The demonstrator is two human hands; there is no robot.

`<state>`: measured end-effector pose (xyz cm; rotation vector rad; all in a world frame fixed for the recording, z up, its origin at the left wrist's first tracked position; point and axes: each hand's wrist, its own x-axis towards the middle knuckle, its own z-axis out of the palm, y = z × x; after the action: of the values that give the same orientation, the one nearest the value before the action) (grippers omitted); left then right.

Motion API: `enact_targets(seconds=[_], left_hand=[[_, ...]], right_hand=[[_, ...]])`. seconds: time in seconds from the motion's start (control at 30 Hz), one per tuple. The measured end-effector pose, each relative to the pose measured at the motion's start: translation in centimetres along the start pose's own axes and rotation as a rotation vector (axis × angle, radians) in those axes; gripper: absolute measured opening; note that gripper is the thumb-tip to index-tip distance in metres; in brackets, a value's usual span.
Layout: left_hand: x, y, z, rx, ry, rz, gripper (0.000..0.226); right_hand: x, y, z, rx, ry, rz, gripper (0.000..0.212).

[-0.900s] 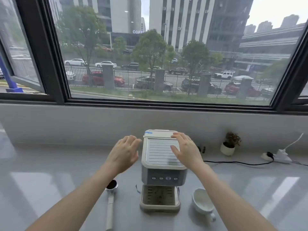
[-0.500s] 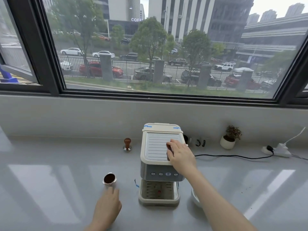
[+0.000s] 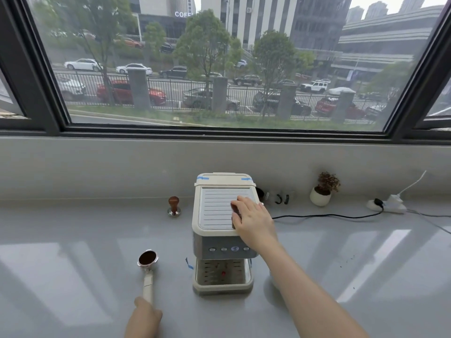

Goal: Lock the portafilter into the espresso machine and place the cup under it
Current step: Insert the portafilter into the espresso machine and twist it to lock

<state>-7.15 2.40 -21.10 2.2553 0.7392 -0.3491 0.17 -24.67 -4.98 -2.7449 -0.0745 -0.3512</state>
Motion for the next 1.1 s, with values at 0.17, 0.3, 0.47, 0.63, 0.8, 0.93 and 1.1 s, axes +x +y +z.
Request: enact_targets(seconds=[0.17,0.3,0.47,0.63,0.8,0.93,1.1], left_hand=[[1.2,-0.4,0.5,-0.016,0.001,-0.011,0.031],[1.2,-1.3,0.1,-0.019,0.062,0.009,0.024],[-0.7,-1.7,0.4,-0.01,0.1,0.073,0.019],[-3.4,-0.7,0.0,-0.058,0.092,0.224,0.021],[-4.9,0.6,-1.2,0.019,-0.003,0.427,0.029],[-5.3,2.0,-1.0,0.009,-0.109,0.541,0.031],[-5.1,3.4,-0.4,0.017,-0.177,0.625,0.027]], right_hand=[[0.0,0.0,0.1,0.007,0.021,0.015,0.042],[-0.2,0.0,0.3,-0.003,0.033,0.02,0.04],[-0.3,0.0,0.3,0.002,0.025,0.026,0.041],[-0.3,0.0,0.3,-0.005,0.026,0.021,0.042],[-0.4,0.0,0.4,0.0,0.022,0.023,0.042],[-0.4,0.0,0.3,0.016,0.028,0.025,0.042],[-0.4,0.0,0.2,0.032,0.03,0.019,0.041]])
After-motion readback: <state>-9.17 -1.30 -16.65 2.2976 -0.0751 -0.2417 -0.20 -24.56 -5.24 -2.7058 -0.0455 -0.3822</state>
